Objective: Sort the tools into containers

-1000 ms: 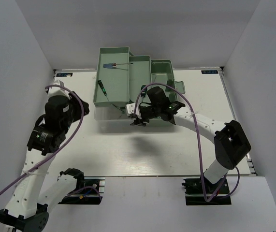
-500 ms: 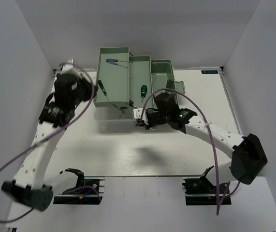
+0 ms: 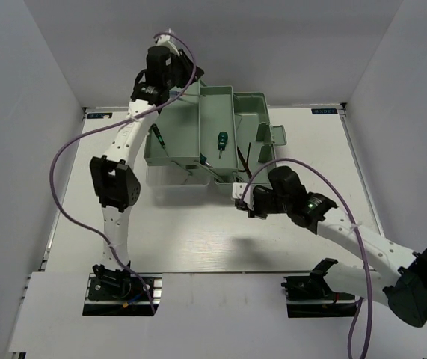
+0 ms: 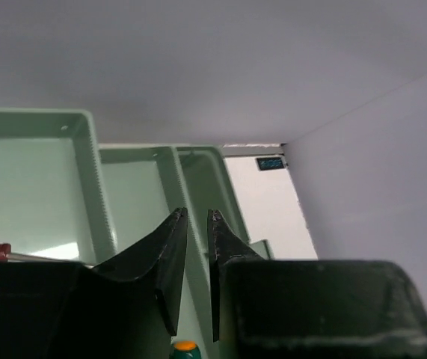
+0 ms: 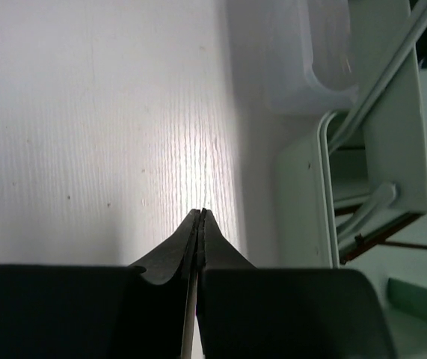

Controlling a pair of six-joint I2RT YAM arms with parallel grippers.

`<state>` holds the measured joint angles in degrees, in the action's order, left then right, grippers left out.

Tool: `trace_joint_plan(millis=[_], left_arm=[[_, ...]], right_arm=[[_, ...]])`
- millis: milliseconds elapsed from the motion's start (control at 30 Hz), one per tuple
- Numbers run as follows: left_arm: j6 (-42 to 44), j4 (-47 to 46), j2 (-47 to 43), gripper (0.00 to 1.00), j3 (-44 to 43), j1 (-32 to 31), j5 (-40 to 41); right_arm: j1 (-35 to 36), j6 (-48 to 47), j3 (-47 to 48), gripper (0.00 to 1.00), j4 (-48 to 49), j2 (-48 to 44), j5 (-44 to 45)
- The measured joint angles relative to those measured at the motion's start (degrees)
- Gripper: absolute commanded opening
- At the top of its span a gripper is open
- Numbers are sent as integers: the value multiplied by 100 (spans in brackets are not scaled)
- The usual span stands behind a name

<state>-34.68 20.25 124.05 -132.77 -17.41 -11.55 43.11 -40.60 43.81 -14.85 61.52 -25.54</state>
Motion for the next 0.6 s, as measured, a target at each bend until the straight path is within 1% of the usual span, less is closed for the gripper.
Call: trace_joint_plan(millis=[100, 200, 467, 600], left_arm=[[-118, 0, 531, 30, -188, 24, 13], [-205, 28, 776, 30, -188, 57, 50], [-236, 48, 804, 30, -184, 90, 105], [-98, 232, 601, 30, 179, 90, 195]], right_arm=[[-79, 26, -205, 0, -66, -295, 111], [-155, 66, -354, 0, -138, -514, 173], [-350, 170, -437, 0, -170, -605, 254], [-426, 212, -437, 0, -160, -579, 245]])
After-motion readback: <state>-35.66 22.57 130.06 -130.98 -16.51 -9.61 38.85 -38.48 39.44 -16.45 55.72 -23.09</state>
